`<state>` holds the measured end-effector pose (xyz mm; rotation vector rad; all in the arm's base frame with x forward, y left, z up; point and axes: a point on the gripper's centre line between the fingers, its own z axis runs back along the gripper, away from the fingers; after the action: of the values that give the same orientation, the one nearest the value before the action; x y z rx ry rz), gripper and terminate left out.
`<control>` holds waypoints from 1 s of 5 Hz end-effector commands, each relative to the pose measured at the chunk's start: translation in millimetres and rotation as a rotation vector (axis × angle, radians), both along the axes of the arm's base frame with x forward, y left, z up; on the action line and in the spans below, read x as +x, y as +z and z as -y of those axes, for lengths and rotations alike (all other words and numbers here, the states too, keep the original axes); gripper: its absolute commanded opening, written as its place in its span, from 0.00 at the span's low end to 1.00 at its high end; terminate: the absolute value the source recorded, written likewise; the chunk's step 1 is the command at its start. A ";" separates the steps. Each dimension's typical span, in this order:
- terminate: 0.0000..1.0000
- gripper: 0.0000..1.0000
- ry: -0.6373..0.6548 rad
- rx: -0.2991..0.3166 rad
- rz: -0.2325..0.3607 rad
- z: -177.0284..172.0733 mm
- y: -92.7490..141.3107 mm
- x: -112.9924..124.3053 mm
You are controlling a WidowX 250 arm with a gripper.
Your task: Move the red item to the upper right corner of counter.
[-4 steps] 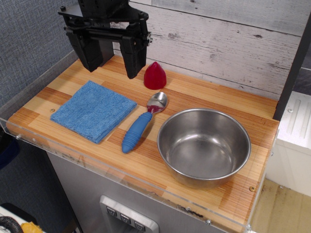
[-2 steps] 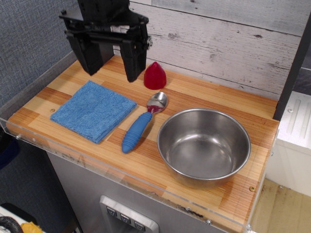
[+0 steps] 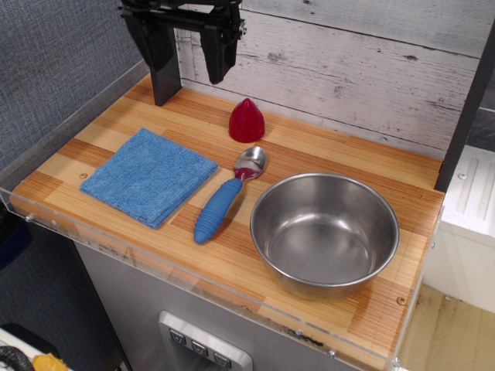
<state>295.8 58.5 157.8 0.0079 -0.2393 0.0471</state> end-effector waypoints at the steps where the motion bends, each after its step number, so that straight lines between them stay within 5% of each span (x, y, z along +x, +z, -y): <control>1: 0.00 1.00 -0.018 0.065 0.139 -9.8 -23.1 42.3; 3: 0.00 1.00 -0.026 0.069 0.091 -16.1 -67.0 66.8; 5: 0.00 1.00 -0.012 0.068 0.091 -10.4 -85.2 97.8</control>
<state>388.5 67.6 53.4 0.0565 -0.2879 0.0343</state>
